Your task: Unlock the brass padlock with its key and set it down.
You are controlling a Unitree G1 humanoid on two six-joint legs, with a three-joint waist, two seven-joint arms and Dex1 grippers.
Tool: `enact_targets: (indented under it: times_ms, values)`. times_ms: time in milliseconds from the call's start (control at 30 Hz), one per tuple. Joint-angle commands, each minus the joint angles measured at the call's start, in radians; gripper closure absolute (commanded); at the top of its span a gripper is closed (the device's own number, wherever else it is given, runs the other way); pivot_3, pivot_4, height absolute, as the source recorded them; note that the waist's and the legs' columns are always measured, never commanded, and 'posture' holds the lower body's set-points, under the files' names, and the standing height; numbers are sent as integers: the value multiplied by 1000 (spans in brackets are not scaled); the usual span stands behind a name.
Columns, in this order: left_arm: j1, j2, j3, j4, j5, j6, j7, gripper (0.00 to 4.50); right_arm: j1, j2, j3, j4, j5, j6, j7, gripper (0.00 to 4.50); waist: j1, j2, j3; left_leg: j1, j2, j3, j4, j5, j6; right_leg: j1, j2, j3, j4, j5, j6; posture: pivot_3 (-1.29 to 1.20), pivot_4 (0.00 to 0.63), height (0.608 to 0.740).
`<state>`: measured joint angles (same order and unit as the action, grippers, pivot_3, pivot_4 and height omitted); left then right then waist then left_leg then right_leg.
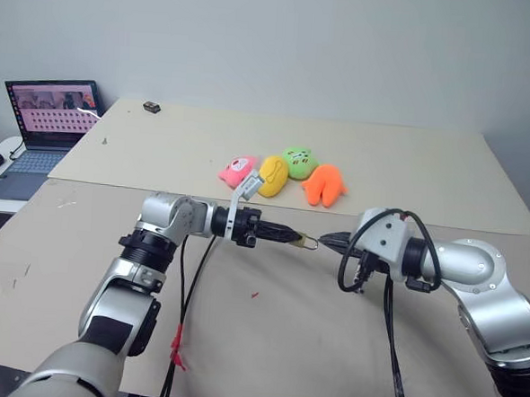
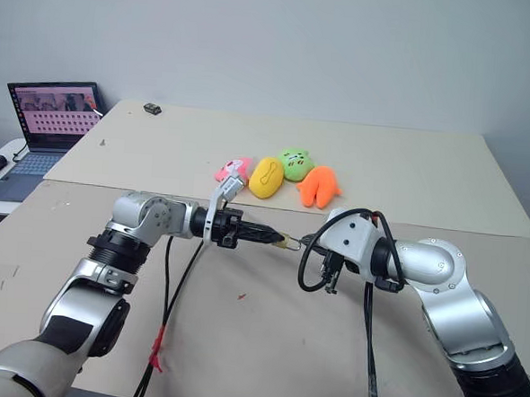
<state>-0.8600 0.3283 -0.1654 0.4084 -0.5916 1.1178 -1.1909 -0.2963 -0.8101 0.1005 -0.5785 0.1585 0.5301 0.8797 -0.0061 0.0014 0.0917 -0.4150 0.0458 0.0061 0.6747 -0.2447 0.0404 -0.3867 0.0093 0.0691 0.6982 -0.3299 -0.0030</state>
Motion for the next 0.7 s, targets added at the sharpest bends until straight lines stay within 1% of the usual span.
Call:
enact_targets:
  times_ms: [33, 333, 700]
  values:
    - [-37, 1, 15, -45, -25, 13, -10, 4464, -18, 6, -4, -9, -13, -30, -21, 4472, 0, 0, 0, 0, 0, 0, 0, 0, 0, 0, 0, 0, 0, 0, 0, 0, 150, 650]
    - [-43, -11, 23, -102, -50, 52, 0, 4464, -54, 17, 17, 1, -17, -15, -23, 4472, 0, 0, 0, 0, 0, 0, 0, 0, 0, 0, 0, 0, 0, 0, 0, 0, 150, 650]
    - [-46, -4, 31, -95, -53, 39, 8, 4464, -73, 13, 27, 0, -13, -4, -18, 4472, 0, 0, 0, 0, 0, 0, 0, 0, 0, 0, 0, 0, 0, 0, 0, 0, 150, 650]
